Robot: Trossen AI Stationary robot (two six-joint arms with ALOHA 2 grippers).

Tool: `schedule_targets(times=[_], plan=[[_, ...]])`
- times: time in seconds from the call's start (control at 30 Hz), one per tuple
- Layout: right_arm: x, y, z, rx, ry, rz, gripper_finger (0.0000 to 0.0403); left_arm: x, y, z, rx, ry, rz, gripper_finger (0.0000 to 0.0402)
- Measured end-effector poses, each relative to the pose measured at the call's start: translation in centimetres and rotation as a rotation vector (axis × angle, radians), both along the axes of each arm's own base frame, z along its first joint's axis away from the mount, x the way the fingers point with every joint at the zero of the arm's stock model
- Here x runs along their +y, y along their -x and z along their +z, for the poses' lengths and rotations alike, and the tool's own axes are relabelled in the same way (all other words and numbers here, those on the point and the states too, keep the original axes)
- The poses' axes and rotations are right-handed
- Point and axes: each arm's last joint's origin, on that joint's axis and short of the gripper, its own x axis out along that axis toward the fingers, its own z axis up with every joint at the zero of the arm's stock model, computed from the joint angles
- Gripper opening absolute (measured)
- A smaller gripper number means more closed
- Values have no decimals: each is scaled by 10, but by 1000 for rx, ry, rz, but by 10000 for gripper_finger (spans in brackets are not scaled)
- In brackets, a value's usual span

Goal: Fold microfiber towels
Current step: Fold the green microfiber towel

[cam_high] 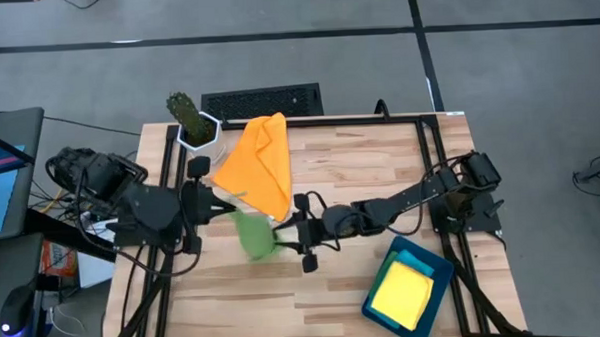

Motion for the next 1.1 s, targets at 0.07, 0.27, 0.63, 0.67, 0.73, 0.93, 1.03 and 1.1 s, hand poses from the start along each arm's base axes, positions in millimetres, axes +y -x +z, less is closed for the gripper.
schedule_targets(times=[0.07,0.27,0.63,0.67,0.73,0.93,1.03,1.1], plan=[[-7,-2,0,4,1,-18,182,3,-1,3,-2,32,-28,0],[-26,-6,-1,8,-10,-21,182,3,-3,10,-6,141,-136,0],[-51,-10,0,16,-55,108,182,2,-4,10,0,129,-199,0],[-50,-10,0,17,-59,124,182,2,-4,10,-4,118,-199,0],[-47,-10,0,17,-61,138,182,2,-5,11,-21,103,-210,0],[-39,-9,3,-17,-63,158,182,5,-18,20,-133,40,-282,0],[-38,-9,1,7,-80,142,182,16,-35,23,-197,-32,-280,0],[-41,-5,2,58,-104,75,181,30,-47,20,-183,-94,-219,0]])
